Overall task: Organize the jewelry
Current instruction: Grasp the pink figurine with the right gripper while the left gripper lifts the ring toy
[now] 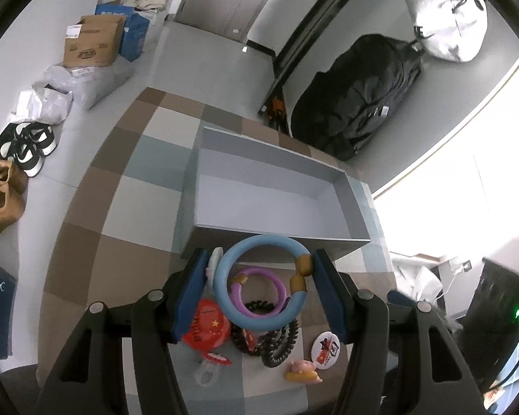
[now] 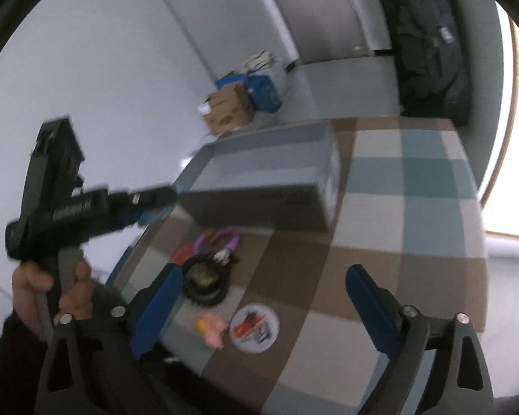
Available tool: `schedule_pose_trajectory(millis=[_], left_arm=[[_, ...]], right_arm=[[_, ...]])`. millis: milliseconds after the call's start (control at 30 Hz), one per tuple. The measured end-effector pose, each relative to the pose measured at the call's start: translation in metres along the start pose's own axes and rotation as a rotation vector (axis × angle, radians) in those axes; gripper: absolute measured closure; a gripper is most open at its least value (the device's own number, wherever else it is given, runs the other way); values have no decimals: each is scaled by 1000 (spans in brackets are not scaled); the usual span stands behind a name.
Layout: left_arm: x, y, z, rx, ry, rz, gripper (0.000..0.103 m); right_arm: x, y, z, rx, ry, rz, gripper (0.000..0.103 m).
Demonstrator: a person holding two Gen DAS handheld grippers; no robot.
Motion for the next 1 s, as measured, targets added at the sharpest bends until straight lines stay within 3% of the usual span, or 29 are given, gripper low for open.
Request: schedule_pose_trajectory(millis=[167,367,600,733,833,1000], left_arm=[[5,-3,10,-30,26,31,47],[7,-3,17,-49,47,43,47],[10,-1,22,-60,56,41,47],[11,-1,23,-64,58,46,47],[12,-1,24,-69,53,46,47],[14,-1,28,-82,14,30,47]], right_arm=[[21,16,-4,35,-25,47,25],[48,30,-24,85,-7,123,36],[62,43,-43,139,99,266,56],[71,54,-55,175,165,370,75],[75,58,-56,169,206,435,76],[71,50,-53,156,170,383,77]])
Point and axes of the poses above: each gripper's, at about its wrist camera, not at the fingertips, and z roughly against the way its jaws point, x to its left, y to its underside, the point moved 5 cm from there along -z, roughly the way its jaws point, and after that the axes turned 1 degree about -y, right-handed, at the moved point
